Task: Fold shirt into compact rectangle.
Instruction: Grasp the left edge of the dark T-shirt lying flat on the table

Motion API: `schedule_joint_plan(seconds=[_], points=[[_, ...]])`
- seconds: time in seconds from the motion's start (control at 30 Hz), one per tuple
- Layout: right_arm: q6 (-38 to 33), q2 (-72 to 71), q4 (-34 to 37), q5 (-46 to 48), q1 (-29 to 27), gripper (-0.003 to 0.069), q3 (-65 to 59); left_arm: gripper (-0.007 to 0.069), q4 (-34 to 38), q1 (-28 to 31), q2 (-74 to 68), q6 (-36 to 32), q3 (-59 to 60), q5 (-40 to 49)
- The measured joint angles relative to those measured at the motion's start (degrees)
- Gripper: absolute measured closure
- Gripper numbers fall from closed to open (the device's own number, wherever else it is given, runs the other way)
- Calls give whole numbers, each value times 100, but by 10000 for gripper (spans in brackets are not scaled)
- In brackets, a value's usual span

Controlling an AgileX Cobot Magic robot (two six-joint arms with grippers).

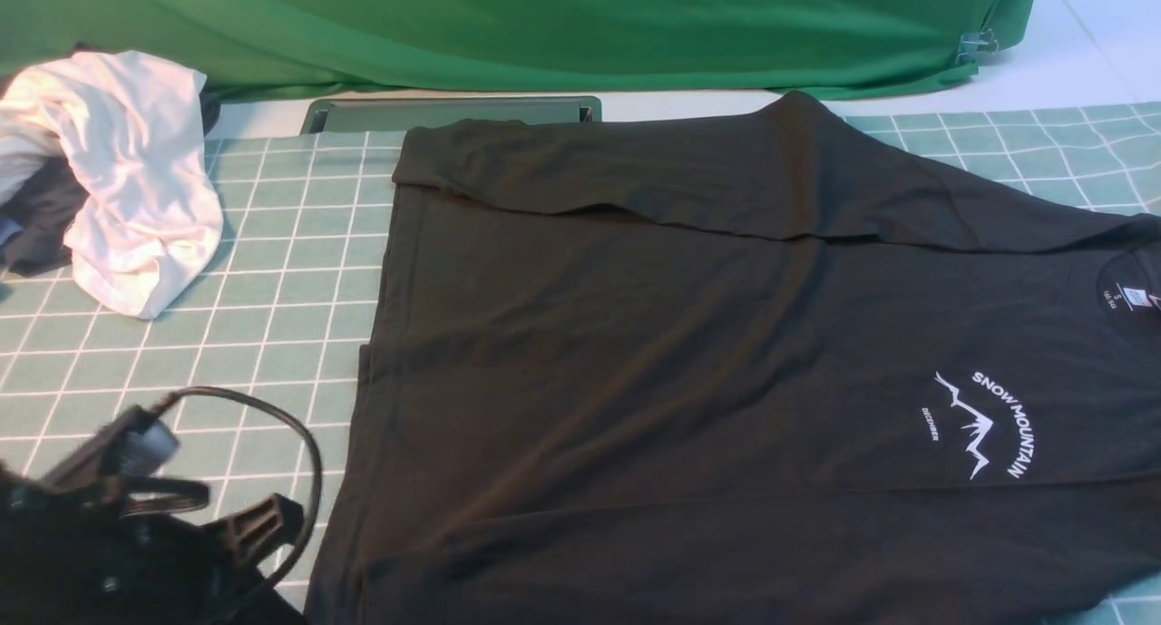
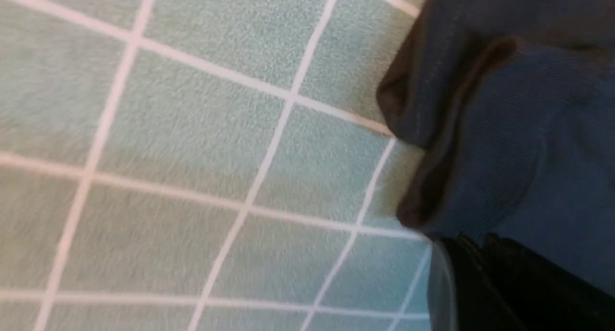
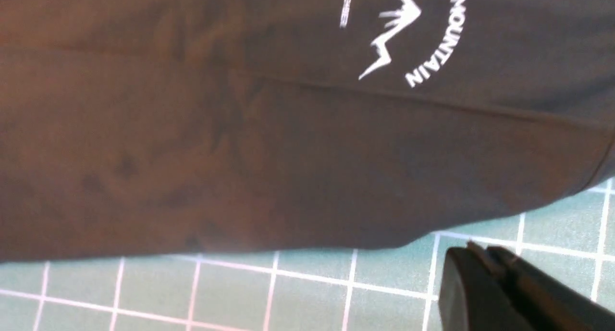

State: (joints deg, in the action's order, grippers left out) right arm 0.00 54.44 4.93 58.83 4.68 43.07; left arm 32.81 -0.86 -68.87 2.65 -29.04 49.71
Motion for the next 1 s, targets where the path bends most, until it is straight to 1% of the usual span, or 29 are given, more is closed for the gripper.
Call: schedule_joint_plan(seconds=[0.07, 0.2, 0.23, 0.3, 0.33, 0.37, 0.4, 0.47, 0.57, 0.8, 1.0], points=[[-41, 18, -6, -36, 0, 613, 0, 553, 53, -195, -273, -38, -1, -227], [-80, 18, -6, -152, 0, 603, 2, 503, 24, -857, -609, 110, -101, -699], [-85, 18, -6, -159, 0, 603, 2, 503, 24, -895, -609, 138, -112, -723], [-85, 18, -6, -174, 0, 600, 2, 470, -300, -1311, -715, 493, -280, -978], [-85, 18, -6, -176, 0, 597, 2, 446, -608, -1512, -748, 757, -388, -1122], [-85, 18, -6, -181, 0, 597, 2, 442, -658, -1512, -757, 793, -388, -1143], [-85, 18, -6, -196, 0, 592, 2, 419, -993, -1687, -796, 1033, -509, -1278], [-79, 18, -6, -224, 0, 586, 2, 377, -1374, -1817, -859, 1239, -633, -1387], [-67, 18, -6, -246, 0, 580, 2, 312, -1686, -1914, -1012, 1360, -719, -1490], [-67, 22, -6, -313, 0, 567, 2, 205, -1757, -1914, -1561, 1387, -737, -1922], [-67, 22, 1, -508, 0, 568, 2, 206, -1723, -1914, -1789, 1379, -803, -1977]])
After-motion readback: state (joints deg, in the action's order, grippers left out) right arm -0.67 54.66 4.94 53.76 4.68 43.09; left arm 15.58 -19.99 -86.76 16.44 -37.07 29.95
